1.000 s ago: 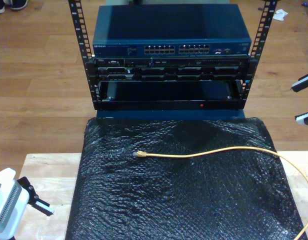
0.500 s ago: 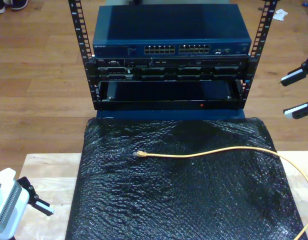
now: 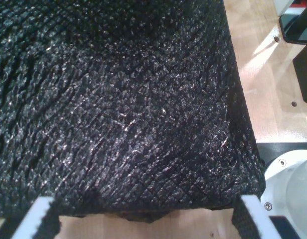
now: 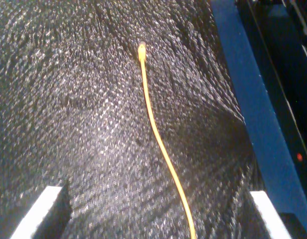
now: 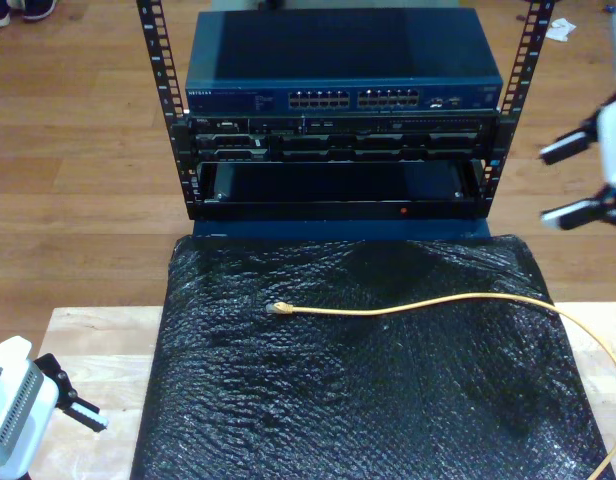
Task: Grab the cable and plug it in
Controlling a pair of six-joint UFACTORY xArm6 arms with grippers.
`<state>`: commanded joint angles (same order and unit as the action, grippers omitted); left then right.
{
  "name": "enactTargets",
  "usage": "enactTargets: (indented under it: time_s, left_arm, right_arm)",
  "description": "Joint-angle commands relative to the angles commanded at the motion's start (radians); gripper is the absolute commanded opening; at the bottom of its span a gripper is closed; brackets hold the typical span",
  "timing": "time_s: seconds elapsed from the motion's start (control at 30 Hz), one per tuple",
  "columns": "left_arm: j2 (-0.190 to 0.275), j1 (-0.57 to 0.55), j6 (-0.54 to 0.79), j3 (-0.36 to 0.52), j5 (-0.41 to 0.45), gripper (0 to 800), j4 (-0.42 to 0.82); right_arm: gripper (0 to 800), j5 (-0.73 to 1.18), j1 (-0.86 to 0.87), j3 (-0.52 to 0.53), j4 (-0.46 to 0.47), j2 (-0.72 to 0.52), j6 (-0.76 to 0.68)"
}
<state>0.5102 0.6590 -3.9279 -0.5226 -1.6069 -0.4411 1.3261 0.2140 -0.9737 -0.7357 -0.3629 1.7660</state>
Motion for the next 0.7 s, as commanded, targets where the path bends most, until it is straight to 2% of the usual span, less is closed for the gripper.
enactTargets:
  time_s: [0.23,0.5,0.7]
  left_arm:
    - [0.000,0.000,0.000,0.000,0.000,799,0.000]
    - [0.000,0.000,0.000,0.000,-0.002,799,0.000]
    - [0.000,0.000,0.000,0.000,-0.002,800,0.000]
  right_arm:
    - [798,-0.097,-0.140,0.002,0.127,0.044,-0.095]
    - [798,-0.201,-0.344,0.003,0.359,0.089,-0.285]
    - [797,-0.253,-0.460,-0.003,0.402,0.140,-0.362]
